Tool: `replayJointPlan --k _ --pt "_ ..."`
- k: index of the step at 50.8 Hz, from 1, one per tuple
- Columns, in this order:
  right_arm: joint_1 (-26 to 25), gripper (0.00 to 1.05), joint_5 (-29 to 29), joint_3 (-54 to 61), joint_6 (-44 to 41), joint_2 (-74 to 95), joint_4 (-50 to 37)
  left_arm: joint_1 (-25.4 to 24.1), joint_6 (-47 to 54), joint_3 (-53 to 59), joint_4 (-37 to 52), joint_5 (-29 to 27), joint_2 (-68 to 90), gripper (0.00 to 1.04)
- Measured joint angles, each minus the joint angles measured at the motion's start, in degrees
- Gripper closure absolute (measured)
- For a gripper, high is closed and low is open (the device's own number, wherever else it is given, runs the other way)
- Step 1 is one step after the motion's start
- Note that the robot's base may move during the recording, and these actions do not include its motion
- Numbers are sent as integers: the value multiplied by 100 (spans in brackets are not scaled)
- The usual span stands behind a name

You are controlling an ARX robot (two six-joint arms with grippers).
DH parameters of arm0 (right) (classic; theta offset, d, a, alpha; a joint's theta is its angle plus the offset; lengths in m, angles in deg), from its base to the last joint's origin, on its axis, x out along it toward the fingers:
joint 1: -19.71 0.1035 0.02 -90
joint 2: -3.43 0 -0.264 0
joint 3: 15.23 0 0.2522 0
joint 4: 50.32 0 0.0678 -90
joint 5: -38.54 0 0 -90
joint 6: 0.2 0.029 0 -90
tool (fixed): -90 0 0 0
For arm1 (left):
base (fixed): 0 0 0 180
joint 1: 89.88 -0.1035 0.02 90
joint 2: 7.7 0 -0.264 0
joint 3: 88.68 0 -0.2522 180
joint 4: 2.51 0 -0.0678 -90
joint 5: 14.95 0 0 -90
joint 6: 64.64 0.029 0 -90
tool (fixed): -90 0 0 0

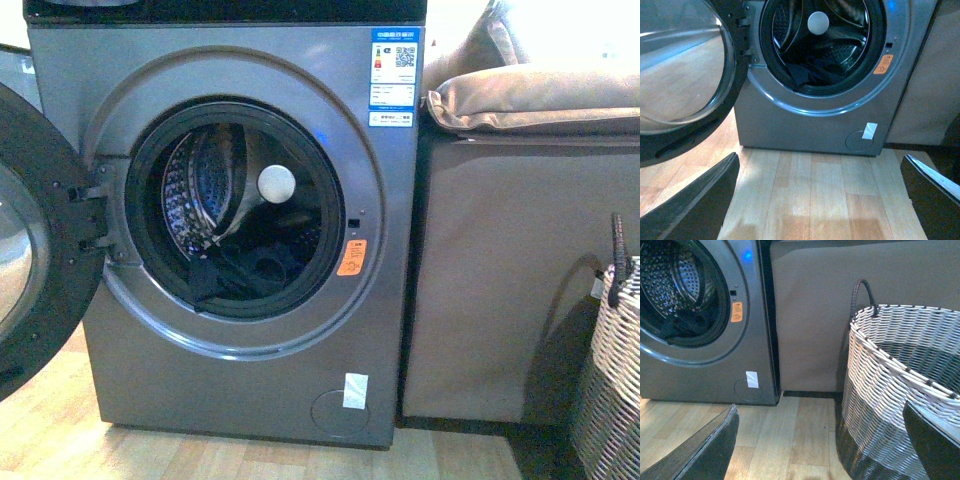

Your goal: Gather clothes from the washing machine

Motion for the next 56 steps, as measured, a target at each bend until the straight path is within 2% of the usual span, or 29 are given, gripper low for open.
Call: replayJointPlan --k 41,44,47,50,56 --pt "0 7 7 -2 0 -2 0 -9 -22 -2 -4 44 15 7" --pt "0 7 4 -2 0 0 0 -271 -376 -74 -195 850 254 7" --pt "0 7 0 0 -2 0 0 -638 -863 -203 9 1779 911 7" --pt "0 7 -17 0 -2 -2 0 -745 -1115 -328 444 2026 1563 7" --pt "0 7 -13 0 0 -2 0 -437 -1235 -979 1801 1816 3259 7"
